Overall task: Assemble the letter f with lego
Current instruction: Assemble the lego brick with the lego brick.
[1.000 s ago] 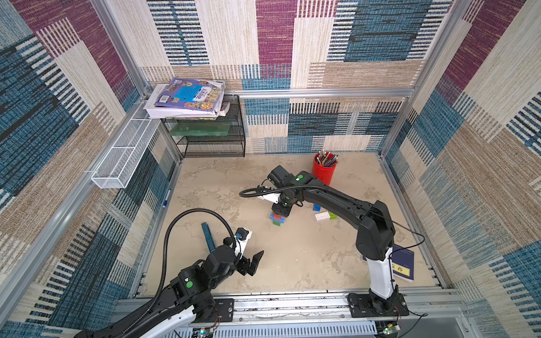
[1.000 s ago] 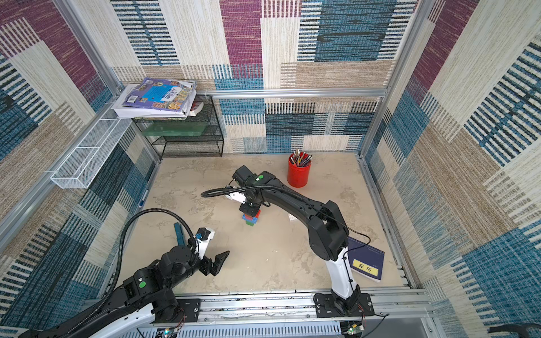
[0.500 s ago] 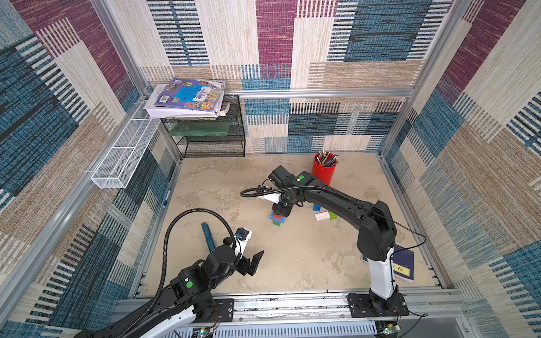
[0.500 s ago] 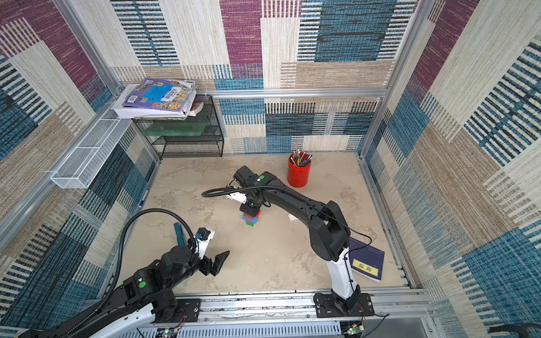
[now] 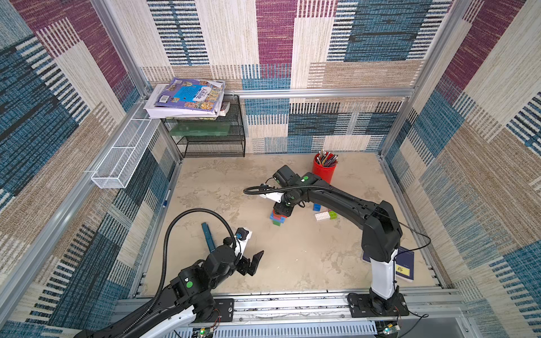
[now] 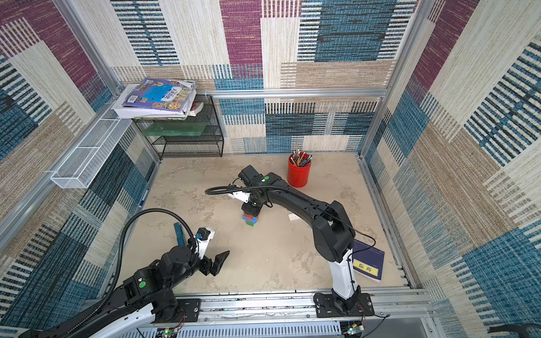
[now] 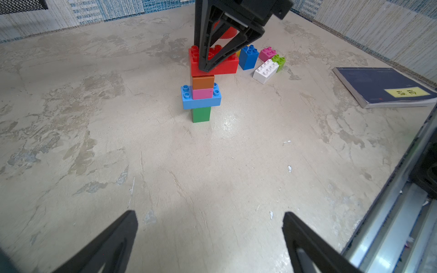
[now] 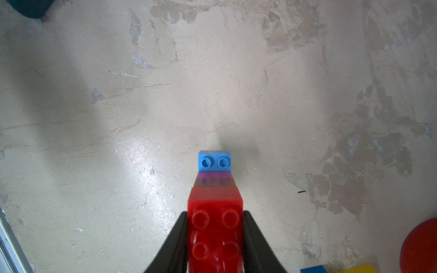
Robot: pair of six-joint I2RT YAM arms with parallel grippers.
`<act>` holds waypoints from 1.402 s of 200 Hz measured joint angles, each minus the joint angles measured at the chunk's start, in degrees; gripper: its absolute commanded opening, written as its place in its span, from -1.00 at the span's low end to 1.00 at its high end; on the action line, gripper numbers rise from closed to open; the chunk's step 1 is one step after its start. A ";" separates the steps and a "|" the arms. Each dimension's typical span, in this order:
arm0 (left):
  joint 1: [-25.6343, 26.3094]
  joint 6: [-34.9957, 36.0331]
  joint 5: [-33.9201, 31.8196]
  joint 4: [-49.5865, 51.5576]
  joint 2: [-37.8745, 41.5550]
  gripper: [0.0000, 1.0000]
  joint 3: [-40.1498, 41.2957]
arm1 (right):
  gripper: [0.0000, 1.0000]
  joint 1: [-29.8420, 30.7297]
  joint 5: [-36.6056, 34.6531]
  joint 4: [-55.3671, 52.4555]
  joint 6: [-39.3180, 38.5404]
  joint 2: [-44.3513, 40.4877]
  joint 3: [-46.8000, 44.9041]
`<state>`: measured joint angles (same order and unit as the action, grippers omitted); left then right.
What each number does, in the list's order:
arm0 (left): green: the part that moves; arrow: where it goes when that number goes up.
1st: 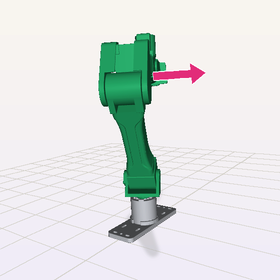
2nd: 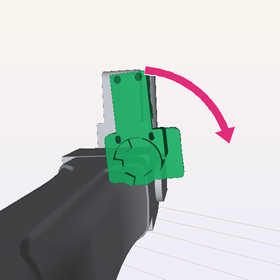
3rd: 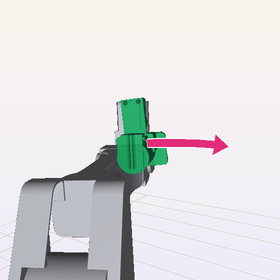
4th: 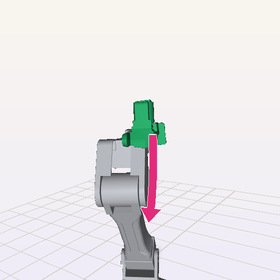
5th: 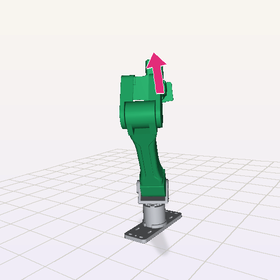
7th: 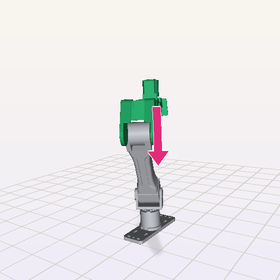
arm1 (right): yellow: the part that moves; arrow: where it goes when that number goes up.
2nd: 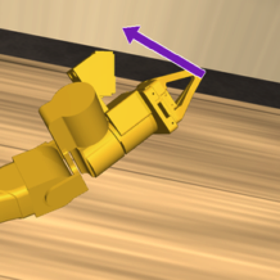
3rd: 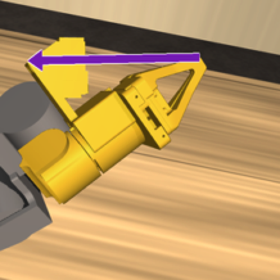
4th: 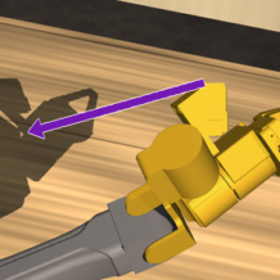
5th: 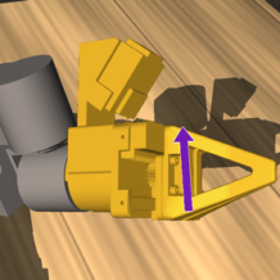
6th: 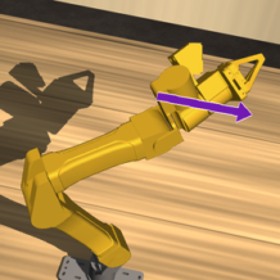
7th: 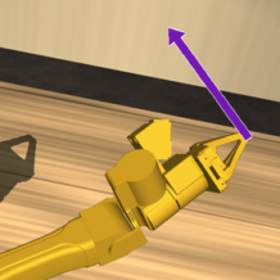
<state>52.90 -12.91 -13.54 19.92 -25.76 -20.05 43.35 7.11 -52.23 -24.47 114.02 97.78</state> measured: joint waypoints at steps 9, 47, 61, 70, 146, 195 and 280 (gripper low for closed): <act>0.00 0.00 0.00 0.00 0.00 0.97 0.00 | -0.69 0.20 -0.37 0.50 0.44 -0.15 -0.44; 0.00 0.00 0.00 -0.02 0.00 0.97 0.00 | -0.71 1.03 -2.29 1.51 1.97 -0.52 -1.03; 0.00 0.00 0.00 -0.02 0.00 0.97 0.00 | -0.70 1.05 -2.32 1.29 2.14 -0.55 -0.72; 0.00 0.00 0.00 -0.02 0.00 0.98 0.00 | -0.70 1.09 -2.32 1.03 2.14 -0.59 -0.48; 0.00 0.00 0.02 -0.02 0.00 0.97 0.00 | -0.65 1.53 -2.58 -5.42 3.65 3.19 7.98; 0.00 0.00 0.02 -0.02 0.00 0.98 0.00 | -0.66 2.27 -3.26 -6.71 4.09 3.67 9.55; 0.00 0.00 0.02 -0.02 0.00 0.97 0.00 | -0.65 2.14 -4.90 -7.85 4.96 1.01 8.20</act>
<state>52.90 -12.91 -13.52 19.90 -25.76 -20.05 45.50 2.22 -60.07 -19.51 115.02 105.97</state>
